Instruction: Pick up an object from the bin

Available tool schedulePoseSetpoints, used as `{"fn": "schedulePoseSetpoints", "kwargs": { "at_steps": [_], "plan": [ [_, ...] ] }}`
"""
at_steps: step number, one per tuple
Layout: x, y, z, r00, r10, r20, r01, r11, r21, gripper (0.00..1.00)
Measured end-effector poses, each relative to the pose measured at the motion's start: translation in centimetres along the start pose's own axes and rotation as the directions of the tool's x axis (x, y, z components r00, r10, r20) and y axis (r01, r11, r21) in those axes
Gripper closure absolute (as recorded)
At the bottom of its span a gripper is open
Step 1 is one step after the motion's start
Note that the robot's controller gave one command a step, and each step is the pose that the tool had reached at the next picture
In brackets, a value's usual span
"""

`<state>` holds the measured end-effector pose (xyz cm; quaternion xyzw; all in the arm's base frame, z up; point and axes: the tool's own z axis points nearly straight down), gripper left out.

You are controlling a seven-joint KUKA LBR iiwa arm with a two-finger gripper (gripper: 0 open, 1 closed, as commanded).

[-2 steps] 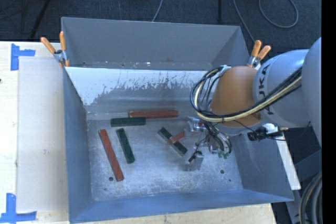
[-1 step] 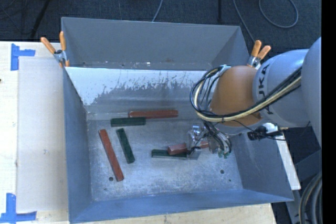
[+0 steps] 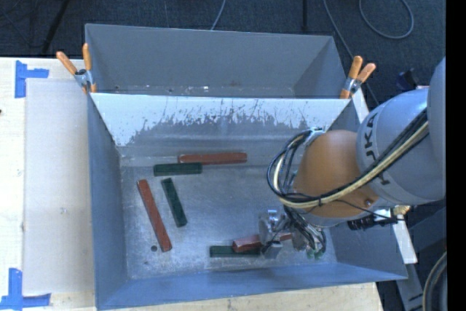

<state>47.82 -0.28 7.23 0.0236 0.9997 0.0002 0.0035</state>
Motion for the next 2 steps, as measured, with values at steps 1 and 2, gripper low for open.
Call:
{"fn": "schedulePoseSetpoints", "kwargs": {
  "at_steps": [1,2],
  "plan": [
    [-2.8,1.2,-11.4,1.0,0.022,0.002,-0.022,1.0,-0.001,1.0],
    [-4.1,2.7,-14.5,1.0,0.001,-0.003,-0.001,1.0,0.0,1.0]
  ]
}}
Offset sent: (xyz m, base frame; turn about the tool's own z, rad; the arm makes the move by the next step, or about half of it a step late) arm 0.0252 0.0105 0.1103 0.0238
